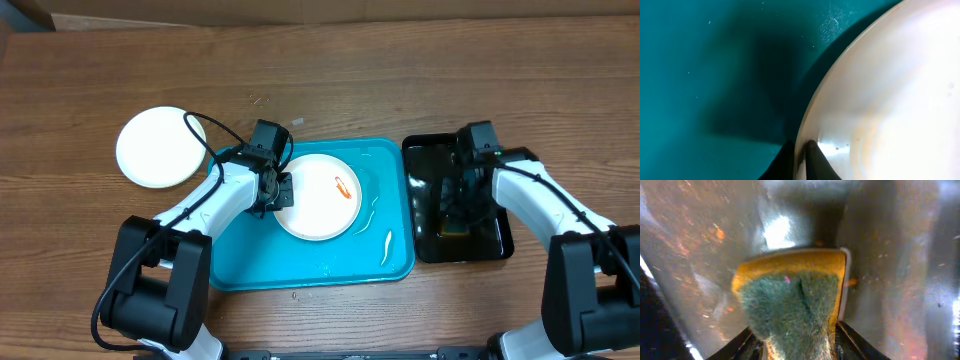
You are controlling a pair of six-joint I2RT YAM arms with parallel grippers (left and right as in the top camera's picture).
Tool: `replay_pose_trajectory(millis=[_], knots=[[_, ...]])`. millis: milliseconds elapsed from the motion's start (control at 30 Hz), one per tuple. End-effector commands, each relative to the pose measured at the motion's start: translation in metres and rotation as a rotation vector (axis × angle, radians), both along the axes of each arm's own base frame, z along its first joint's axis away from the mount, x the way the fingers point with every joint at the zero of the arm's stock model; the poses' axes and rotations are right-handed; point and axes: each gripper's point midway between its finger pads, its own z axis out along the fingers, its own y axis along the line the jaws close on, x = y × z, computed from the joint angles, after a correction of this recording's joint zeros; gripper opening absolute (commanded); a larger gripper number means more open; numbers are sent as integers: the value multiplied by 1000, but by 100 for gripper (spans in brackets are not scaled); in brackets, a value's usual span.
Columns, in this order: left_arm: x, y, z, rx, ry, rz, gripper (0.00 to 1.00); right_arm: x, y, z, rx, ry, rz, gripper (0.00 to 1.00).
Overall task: Clean dirty plates on tray and stack at the side
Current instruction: 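Dip and rub the sponge in the water with the right gripper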
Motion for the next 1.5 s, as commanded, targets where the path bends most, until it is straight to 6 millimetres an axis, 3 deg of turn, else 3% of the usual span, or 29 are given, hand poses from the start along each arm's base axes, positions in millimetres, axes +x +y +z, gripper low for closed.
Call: replay_pose_trajectory(millis=[0, 67, 133, 200, 333, 400, 600, 667, 833, 1033, 1467], knots=[[0, -1, -4, 5, 10, -24, 13, -9, 5, -6, 27, 20, -4, 6], [0, -1, -4, 5, 10, -24, 16, -6, 5, -4, 26, 10, -4, 4], [0, -1, -4, 5, 10, -24, 17, -2, 5, 2, 26, 6, -3, 27], [0, -1, -4, 5, 10, -24, 18, 0, 6, 8, 25, 13, -3, 43], [0, -1, -4, 5, 10, -24, 19, -1, 5, 11, 23, 23, 0, 54], [0, -1, -4, 5, 10, -24, 19, -4, 5, 9, 23, 32, 0, 50], [0, -1, -4, 5, 10, -24, 18, -19, 3, -4, 18, 67, -1, 22], [0, -1, -4, 5, 8, -24, 18, -20, 3, -5, 18, 67, -1, 4], [0, -1, -4, 5, 9, -24, 15, -15, 5, -1, 31, 54, -1, 4], [0, -1, -4, 5, 7, -24, 8, -1, 7, 24, 31, 48, 4, 4], [5, -2, -3, 4, -12, -49, 4, 22, 6, 48, 15, -15, 20, 4]])
